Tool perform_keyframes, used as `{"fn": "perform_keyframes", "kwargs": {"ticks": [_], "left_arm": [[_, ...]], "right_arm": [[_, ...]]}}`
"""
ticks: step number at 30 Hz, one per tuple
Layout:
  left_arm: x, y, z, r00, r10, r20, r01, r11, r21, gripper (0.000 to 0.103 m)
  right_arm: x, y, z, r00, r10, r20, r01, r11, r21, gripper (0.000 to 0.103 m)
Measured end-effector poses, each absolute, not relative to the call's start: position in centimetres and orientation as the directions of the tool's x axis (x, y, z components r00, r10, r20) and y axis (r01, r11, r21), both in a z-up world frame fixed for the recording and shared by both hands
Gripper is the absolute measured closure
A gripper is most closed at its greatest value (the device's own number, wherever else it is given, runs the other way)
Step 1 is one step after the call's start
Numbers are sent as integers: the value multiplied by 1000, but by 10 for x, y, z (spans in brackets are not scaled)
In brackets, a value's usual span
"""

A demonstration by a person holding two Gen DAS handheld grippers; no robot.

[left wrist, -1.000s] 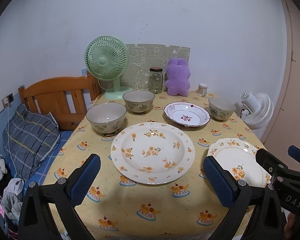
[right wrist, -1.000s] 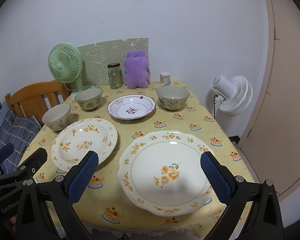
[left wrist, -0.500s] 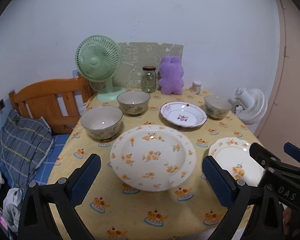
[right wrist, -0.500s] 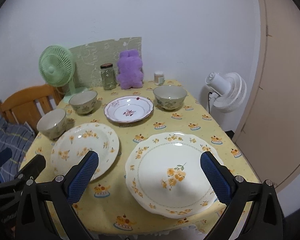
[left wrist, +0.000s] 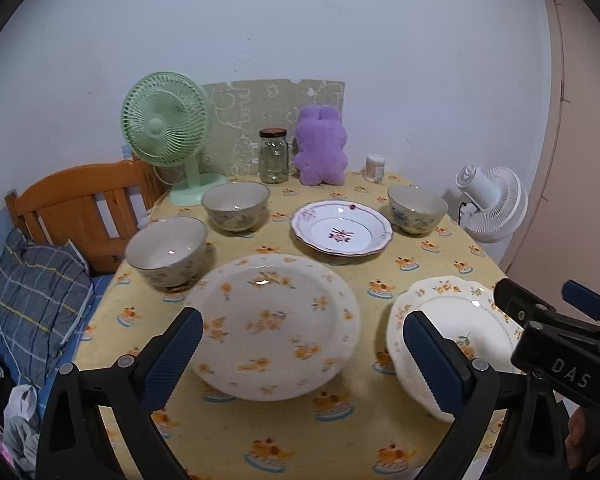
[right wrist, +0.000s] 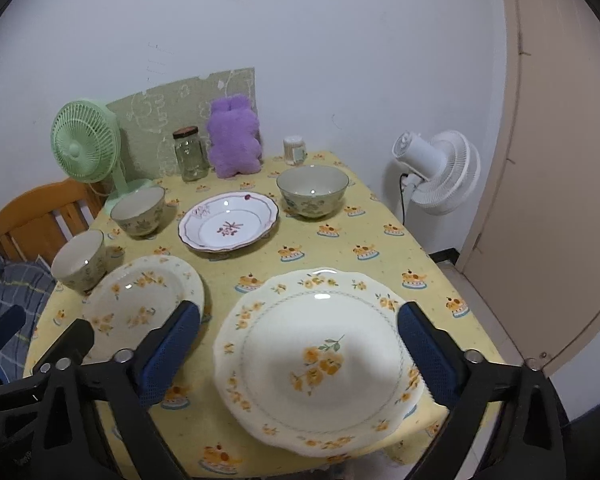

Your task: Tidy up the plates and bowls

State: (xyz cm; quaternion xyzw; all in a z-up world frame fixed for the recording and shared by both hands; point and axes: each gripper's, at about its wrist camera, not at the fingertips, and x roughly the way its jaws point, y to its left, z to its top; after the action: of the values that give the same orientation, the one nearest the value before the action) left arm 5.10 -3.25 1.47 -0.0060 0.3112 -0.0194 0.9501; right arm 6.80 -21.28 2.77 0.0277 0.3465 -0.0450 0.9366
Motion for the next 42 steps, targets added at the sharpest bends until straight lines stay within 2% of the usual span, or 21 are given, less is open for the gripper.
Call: {"fn": "perform_keyframes", "kwargs": {"ticks": [7,18,22,27,32,36,42], "left_arm": [[76,-74,-1,766,16,-642,-38,999,-20,5],[109,-127,-44,662,64,-747,-115,993,-17,14],[115,-137,-61,600,85,-796,-142,990,-2,24],[116,-144,-75,559,83,-825,-149,989,-1,26],[118,-150,-82,546,50,-836,-127,992,-23,39],[121,-152,-84,537,55,-842,-122,992,-13,41],[126,-155,-86,524,67,-849,-114,993,9,42]], "right_arm": [[100,-254,13,724,-23,-689,49,999,18,8],[141,-308,-31,641,35,-767,-26,999,24,12],[149,-318,-52,588,45,-807,-43,999,24,19],[155,-328,-71,538,55,-841,-37,998,41,21],[155,-330,-81,495,78,-865,-53,997,60,35],[157,-328,-86,481,89,-872,-67,996,65,44],[164,-323,-92,460,68,-885,-68,997,42,45]]}}
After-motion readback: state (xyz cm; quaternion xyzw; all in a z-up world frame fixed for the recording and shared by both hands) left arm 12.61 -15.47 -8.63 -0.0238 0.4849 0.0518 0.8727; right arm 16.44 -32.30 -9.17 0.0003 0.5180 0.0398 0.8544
